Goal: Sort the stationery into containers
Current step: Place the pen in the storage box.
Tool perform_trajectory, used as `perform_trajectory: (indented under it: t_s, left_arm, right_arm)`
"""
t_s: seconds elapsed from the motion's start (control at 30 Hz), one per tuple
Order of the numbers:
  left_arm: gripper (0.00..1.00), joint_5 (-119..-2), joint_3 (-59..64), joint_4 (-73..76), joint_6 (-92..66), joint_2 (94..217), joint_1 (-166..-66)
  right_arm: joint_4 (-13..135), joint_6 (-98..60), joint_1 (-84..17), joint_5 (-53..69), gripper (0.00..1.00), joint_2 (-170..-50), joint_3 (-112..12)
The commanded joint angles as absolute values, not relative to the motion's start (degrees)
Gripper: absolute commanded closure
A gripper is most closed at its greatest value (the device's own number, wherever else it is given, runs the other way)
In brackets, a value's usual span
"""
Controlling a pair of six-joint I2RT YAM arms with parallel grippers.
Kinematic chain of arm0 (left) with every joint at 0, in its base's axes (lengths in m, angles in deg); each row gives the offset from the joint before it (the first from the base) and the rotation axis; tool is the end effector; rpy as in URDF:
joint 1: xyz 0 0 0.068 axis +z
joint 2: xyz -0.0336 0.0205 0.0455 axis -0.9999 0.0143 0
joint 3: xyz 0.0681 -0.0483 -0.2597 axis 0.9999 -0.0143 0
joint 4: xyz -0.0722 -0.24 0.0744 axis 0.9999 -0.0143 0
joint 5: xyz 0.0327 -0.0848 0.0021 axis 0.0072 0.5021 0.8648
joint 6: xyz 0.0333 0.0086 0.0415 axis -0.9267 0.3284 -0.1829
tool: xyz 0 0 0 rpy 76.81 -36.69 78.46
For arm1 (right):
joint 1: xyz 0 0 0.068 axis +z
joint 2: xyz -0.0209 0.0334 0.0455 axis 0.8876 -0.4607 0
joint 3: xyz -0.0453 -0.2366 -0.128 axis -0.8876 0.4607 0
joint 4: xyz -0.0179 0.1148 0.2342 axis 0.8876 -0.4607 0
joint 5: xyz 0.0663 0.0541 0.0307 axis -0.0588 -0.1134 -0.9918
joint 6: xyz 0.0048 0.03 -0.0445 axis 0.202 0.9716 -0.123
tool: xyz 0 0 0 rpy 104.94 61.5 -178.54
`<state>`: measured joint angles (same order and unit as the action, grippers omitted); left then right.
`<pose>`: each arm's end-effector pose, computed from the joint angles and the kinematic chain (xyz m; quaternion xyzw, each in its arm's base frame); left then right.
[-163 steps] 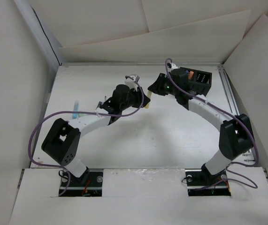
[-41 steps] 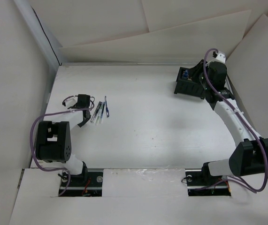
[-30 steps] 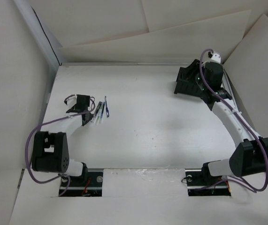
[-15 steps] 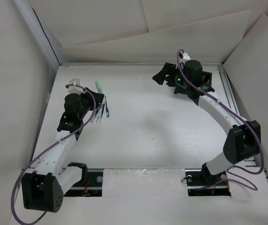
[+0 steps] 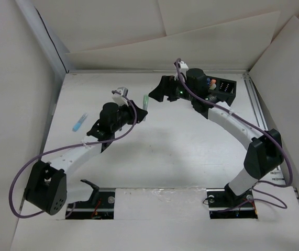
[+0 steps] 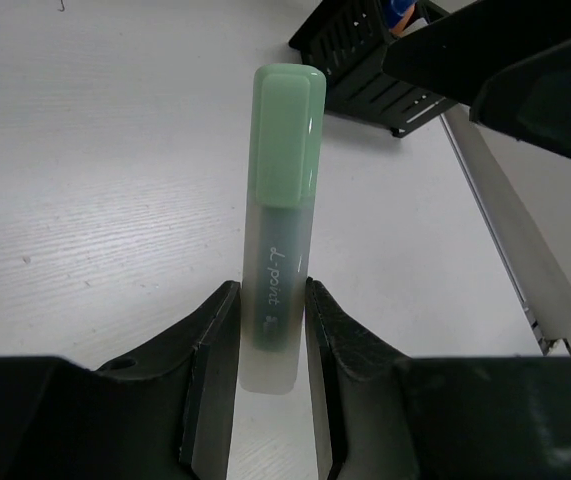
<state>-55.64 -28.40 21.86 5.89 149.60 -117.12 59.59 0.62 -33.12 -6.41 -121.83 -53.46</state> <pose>0.2444 -0.1387 0.2837 0.0618 0.7413 -0.3951 0.5390 0.3314 0.2024 0.3468 -0.1359 0.7812 0.4106 0.4502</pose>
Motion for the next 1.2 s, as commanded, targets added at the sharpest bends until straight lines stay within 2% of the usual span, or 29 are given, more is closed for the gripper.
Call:
perform_trajectory:
  t_s: [0.0,0.1,0.17,0.33,0.53,0.73,0.87,1.07,1.17]
  left_arm:
    - [0.86,-54.84,-26.7,27.34,4.39,149.81,-116.6]
    - [0.86,-52.91,-27.31,29.71,4.39,150.42,-116.6]
    - [0.86,-52.21,-27.31,30.42,4.39,151.91,-116.6]
    - [0.86,-50.71,-27.32,32.45,4.39,153.93,-117.13]
    - [0.86,-53.43,-24.15,31.04,2.63,157.01,-120.91]
    - [0.86,-52.9,-24.15,31.66,2.63,158.07,-120.91]
    - [0.86,-52.9,-23.62,32.18,2.63,158.07,-120.91]
    - [0.86,-53.43,-23.62,32.71,2.63,158.07,-120.91]
    - [0.86,-53.43,-23.62,33.24,2.63,158.59,-120.91]
  right_arm:
    - [60.91,0.05,-32.07,-3.43,0.04,-121.02,-56.02]
    - [59.85,0.05,-31.54,0.87,0.06,-121.55,-56.02]
    - [59.85,0.05,-31.54,0.89,0.11,-121.55,-56.02]
    - [59.32,0.05,-30.4,0.19,0.15,-123.3,-56.02]
    - [58.62,0.66,-29.79,0.09,0.31,-126.38,-57.52]
    - [58.62,1.19,-29.79,2.29,0.42,-126.9,-56.47]
    - [58.62,1.72,-30.31,2.29,0.59,-126.91,-55.94]
    - [58.62,2.25,-30.31,2.29,0.55,-127.43,-54.8]
    - [58.62,2.25,-30.83,0.81,0.64,-127.43,-54.79]
